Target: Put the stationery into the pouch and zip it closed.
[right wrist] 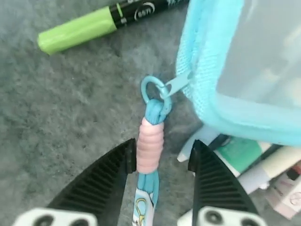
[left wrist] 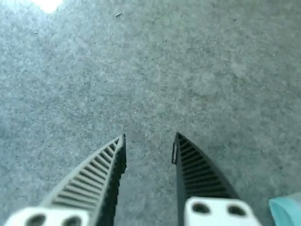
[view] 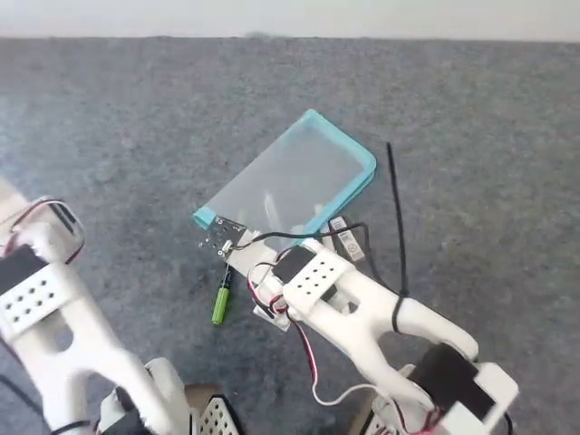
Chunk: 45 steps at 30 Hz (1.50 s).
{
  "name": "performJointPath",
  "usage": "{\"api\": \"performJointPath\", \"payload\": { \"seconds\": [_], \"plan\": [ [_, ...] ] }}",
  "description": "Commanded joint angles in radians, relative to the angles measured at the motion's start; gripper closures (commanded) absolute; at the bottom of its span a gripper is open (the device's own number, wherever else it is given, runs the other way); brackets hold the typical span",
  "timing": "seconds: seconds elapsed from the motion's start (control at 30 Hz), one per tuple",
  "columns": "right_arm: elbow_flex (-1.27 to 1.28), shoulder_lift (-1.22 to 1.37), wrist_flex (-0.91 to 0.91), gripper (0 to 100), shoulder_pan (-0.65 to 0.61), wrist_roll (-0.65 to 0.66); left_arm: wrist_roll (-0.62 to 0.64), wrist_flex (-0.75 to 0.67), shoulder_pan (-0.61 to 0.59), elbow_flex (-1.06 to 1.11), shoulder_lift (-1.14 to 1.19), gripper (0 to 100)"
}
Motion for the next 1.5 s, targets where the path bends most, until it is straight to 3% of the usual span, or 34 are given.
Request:
{"api": "performJointPath", "payload": {
  "seconds": [0.0,0.5,0.7,0.77,0.97,1.2,1.3,1.47],
  "plan": [
    [-0.043,0.021,-0.021,82.2,-0.004,-0.017,-0.017,0.011,0.041,-0.061,-0.003,84],
    [-0.092,0.153,-0.013,83.3,-0.010,-0.021,-0.017,0.006,0.060,-0.059,0.005,84],
    [-0.091,0.162,-0.012,98.3,-0.008,-0.020,-0.014,0.005,0.060,-0.050,0.003,84],
    [-0.091,0.159,-0.004,99.0,-0.007,-0.014,-0.012,0.003,0.069,-0.044,0.002,84],
    [-0.150,0.048,0.168,99.2,0.105,-0.002,-0.061,0.031,0.143,-0.024,-0.003,84],
    [-0.356,-0.318,0.484,99.2,0.331,0.178,-0.207,0.123,0.239,-0.041,-0.003,81],
    [-0.497,-0.398,0.610,99.2,0.361,0.213,-0.250,0.173,0.328,-0.048,-0.005,76],
    [-0.641,-0.403,0.705,99.2,0.392,0.207,-0.287,0.252,0.436,-0.091,-0.034,75]
  ]
}}
